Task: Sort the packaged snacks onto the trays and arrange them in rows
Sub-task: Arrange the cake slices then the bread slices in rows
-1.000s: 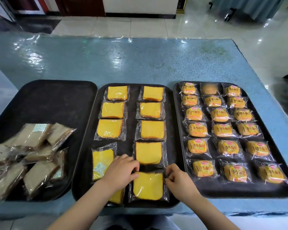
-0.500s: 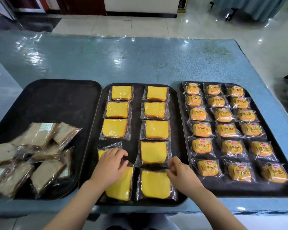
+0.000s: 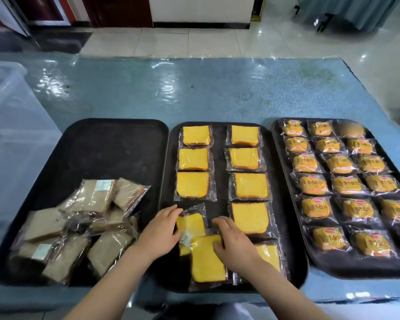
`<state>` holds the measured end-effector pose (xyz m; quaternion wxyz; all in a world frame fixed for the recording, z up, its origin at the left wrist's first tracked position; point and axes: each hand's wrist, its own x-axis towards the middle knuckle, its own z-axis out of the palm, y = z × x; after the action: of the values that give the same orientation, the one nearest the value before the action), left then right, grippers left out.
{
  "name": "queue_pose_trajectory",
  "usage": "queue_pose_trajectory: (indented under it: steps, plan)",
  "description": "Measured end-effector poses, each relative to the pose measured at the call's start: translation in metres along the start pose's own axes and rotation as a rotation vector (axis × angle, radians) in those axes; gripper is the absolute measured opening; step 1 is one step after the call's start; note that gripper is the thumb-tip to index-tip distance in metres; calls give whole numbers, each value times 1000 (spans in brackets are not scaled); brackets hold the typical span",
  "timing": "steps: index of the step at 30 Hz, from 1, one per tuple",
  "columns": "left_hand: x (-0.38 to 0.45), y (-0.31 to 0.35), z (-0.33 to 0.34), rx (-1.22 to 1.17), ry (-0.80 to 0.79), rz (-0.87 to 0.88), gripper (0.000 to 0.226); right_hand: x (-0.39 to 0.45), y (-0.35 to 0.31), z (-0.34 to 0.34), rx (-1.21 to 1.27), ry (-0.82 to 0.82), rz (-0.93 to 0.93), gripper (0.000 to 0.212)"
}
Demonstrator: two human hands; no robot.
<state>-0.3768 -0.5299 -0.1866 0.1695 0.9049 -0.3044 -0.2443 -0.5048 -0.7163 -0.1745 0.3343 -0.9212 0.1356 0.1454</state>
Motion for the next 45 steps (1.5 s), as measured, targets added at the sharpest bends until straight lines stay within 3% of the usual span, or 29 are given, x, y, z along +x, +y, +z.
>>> queue_pose_trajectory:
  steps: [7, 10, 13, 16, 20, 23, 27, 30, 34, 36, 39, 43, 45]
  plan:
    - [12, -13, 7, 169, -40, 146, 69, 5, -12, 6, -105, -47, 152, 63]
    - [8, -22, 6, 224, -84, 185, 74, 5, -9, -2, -14, -56, 198, 47]
    - [0, -28, 3, 288, -162, 214, 72, -2, -9, -16, 46, -40, 173, 15]
    - [-10, -27, -2, 377, -184, 249, 70, -9, 1, -31, 108, 23, 218, 15]
    - [-22, -24, 0, 451, -130, 369, 78, -14, 12, -45, 349, 186, 341, 18]
    - [-25, -22, 3, 456, -206, 433, 84, -14, 7, -42, 610, 281, 357, 21]
    - [-28, -19, -1, 481, -223, 457, 64, -9, -4, -29, 764, 289, 364, 12]
    - [-30, -24, -3, 277, -262, 410, 53, -4, -13, -15, 786, 278, 316, 13]
    - [-24, -28, -3, -418, -111, 60, 58, 1, -18, 1, 784, 229, 255, 12]
    - [-20, -24, -7, -610, -101, -41, 60, 4, -19, 7, 800, 193, 271, 7]
    - [-15, -19, -10, -571, -154, -65, 59, 13, -21, 15, 637, 164, 337, 14]
    - [-8, -20, -3, -492, -170, -111, 76, 29, -24, 27, 244, 201, 332, 20]
    - [-5, -19, -2, -503, -165, -122, 80, 35, -27, 29, 229, 261, 368, 27]
